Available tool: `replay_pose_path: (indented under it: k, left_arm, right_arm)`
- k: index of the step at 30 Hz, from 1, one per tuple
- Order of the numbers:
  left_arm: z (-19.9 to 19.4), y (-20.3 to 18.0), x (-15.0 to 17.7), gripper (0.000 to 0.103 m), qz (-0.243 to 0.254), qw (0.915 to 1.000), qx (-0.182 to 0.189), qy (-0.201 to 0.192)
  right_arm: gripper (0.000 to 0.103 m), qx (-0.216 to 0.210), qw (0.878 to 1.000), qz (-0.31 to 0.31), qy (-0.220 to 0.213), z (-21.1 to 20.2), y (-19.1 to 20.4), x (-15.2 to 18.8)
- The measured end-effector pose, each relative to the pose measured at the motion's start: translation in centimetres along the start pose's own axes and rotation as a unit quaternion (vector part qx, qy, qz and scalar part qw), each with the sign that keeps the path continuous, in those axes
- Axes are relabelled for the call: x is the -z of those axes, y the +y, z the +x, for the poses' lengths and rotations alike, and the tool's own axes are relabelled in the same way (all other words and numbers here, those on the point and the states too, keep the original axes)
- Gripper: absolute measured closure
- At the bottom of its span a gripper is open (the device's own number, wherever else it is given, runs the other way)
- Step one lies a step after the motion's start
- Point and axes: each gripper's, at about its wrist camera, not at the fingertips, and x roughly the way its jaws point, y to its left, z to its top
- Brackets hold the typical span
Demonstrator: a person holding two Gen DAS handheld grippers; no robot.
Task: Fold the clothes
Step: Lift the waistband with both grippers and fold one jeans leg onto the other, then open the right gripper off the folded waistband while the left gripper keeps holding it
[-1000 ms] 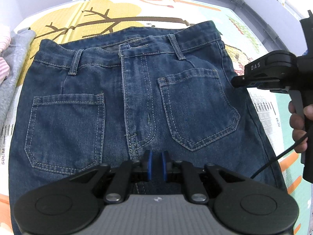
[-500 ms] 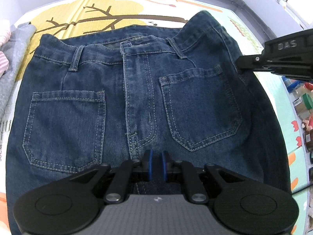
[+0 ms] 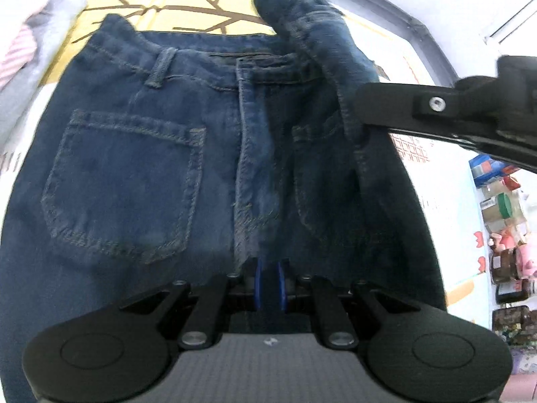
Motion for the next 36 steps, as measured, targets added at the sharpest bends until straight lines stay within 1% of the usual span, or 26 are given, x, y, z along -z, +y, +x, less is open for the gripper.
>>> replay_pose_path:
  k: [2, 4, 12, 13, 15, 21, 24, 26, 27, 30, 34, 36]
  left_arm:
    - [-1.0, 0.5, 0.8, 0.09, 0.014, 0.9997, -0.021, -0.005]
    - [-1.7, 1.3, 1.4, 0.09, 0.016, 0.9991, -0.039, -0.003]
    - [-4.4, 5.1, 3.9, 0.09, 0.007, 0.9971, -0.075, 0.009]
    - [-4.6, 5.5, 4.2, 0.09, 0.004, 0.9969, -0.078, 0.01]
    - [-4.9, 6.3, 4.5, 0.09, -0.002, 0.9966, -0.081, 0.012]
    - [-5.9, 8.2, 5.5, 0.089, -0.021, 0.9973, -0.069, 0.014]
    - [-6.8, 8.6, 6.1, 0.088, -0.022, 0.9978, -0.062, 0.01]
    - [-7.1, 8.8, 6.2, 0.088, -0.023, 0.9981, -0.057, 0.006]
    - [-7.2, 8.9, 6.3, 0.088, -0.023, 0.9983, -0.054, 0.005]
    - [-7.5, 8.8, 6.2, 0.087, -0.019, 0.9989, -0.044, 0.0]
    - [-7.8, 8.4, 5.9, 0.084, -0.02, 0.9994, -0.028, -0.009]
    - [-8.2, 8.1, 5.8, 0.084, -0.019, 0.9995, -0.023, -0.01]
  right_arm:
    - [0.101, -0.006, 1.0, -0.006, 0.003, -0.1, 1.1, 0.2]
    - [0.101, -0.012, 1.0, -0.011, 0.007, -0.3, 2.1, 0.4]
    - [0.101, -0.025, 0.999, -0.018, 0.015, -0.4, 5.7, 1.0]
    - [0.103, -0.027, 0.999, -0.022, 0.016, -0.2, 6.2, 1.1]
    - [0.103, -0.032, 0.999, -0.026, 0.018, 0.1, 7.5, 1.4]
    - [0.103, 0.029, 0.996, -0.089, 0.011, 2.7, 11.8, 2.5]
    - [0.098, 0.049, 0.995, -0.079, 0.03, 4.3, 11.9, 2.8]
    - [0.083, 0.058, 0.995, -0.065, 0.042, 5.1, 11.8, 3.0]
    - [0.08, 0.066, 0.995, -0.066, 0.04, 5.1, 11.9, 3.0]
    - [0.075, 0.093, 0.992, -0.078, 0.031, 5.0, 12.3, 2.6]
    - [0.064, 0.11, 0.99, -0.089, 0.027, 4.9, 12.7, 1.5]
    - [0.061, 0.118, 0.988, -0.098, 0.031, 5.2, 13.0, 1.0]
